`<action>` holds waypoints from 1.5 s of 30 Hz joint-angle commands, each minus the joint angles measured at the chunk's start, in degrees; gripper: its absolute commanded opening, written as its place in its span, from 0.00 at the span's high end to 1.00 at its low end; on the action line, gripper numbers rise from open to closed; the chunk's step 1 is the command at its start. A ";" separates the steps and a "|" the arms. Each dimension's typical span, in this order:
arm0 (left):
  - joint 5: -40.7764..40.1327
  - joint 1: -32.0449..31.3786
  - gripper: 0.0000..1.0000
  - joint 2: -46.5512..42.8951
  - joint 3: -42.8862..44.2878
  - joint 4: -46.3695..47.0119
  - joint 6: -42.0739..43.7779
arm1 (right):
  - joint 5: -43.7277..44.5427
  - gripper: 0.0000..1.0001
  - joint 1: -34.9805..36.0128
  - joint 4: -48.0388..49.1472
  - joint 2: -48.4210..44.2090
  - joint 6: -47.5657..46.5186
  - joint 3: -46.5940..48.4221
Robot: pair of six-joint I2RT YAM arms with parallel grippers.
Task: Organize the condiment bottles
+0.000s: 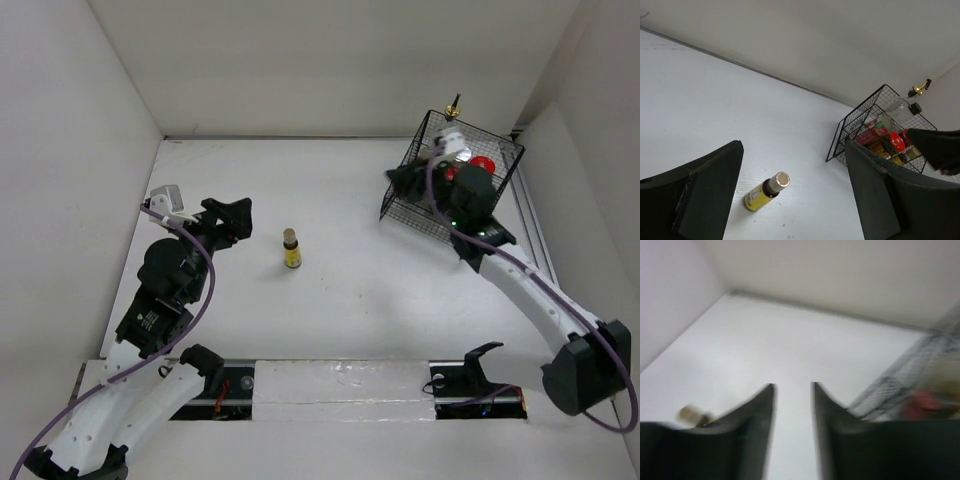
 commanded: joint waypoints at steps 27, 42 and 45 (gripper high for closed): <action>0.66 -0.15 0.22 -0.40 0.99 2.31 0.26 | -3.54 0.72 30.11 21.04 40.76 -4.46 12.82; 1.19 -0.15 0.22 0.12 0.99 2.31 0.26 | 16.66 0.86 15.11 15.62 4.99 -1.39 -4.68; 1.19 -0.15 0.22 0.83 0.99 2.31 0.26 | 17.90 0.86 9.66 14.20 1.82 -0.85 -6.61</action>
